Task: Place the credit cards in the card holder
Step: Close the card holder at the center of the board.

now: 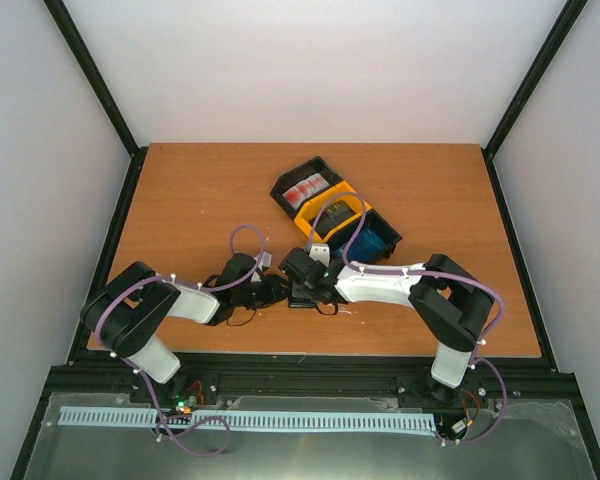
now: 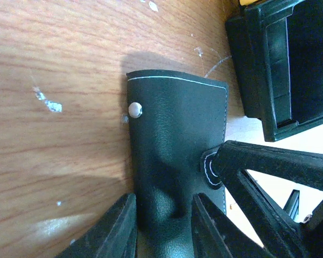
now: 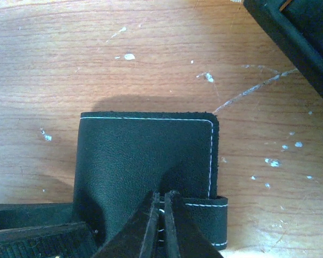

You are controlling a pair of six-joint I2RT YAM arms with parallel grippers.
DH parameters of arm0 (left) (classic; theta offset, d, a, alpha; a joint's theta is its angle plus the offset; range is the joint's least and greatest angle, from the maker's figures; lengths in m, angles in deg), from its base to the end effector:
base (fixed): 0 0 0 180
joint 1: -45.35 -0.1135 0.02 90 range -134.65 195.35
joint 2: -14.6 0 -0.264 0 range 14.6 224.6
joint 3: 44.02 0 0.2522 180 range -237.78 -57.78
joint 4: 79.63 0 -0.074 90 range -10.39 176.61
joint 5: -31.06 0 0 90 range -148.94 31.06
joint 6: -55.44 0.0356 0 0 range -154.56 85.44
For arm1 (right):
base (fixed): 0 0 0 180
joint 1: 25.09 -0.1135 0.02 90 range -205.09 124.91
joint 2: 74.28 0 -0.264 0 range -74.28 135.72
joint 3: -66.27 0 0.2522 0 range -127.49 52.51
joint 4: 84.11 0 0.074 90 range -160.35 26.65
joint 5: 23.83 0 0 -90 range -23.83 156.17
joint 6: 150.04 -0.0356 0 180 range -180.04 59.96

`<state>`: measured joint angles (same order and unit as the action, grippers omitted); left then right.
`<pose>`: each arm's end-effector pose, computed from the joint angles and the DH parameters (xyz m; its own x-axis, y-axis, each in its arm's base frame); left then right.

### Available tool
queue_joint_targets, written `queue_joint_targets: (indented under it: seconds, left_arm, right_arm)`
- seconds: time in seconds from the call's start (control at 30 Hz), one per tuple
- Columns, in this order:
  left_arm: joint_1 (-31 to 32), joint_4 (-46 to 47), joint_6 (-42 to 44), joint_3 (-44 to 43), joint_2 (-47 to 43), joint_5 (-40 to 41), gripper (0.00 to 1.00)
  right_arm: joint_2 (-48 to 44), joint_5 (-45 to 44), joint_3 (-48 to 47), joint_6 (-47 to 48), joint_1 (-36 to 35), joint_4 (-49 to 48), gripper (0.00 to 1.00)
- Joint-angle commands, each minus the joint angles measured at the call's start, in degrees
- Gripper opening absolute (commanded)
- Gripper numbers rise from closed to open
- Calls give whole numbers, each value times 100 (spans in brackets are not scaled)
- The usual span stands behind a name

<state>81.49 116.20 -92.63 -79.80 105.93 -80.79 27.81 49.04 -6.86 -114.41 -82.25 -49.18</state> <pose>0.1950 -0.1588 0.1011 -0.9337 -0.2935 -0.2050 -0.0262 0.6270 -0.7786 0.1951 0.2829 0.1525 -0.8791 0.0702 -0.4713 -0.0310 0.9786 0.2036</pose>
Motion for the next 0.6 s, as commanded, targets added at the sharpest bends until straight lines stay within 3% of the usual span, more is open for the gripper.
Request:
queue_joint_targets:
  seconds: [0.0, 0.57]
  left_arm:
    - [-11, -1193, -25, 198, 407, 345, 31]
    - [-15, -1222, -66, 181, 542, 397, 31]
  right_arm:
    - [130, 277, 145, -20, -7, 190, 6]
    - [-199, 296, 174, 29, -65, 303, 8]
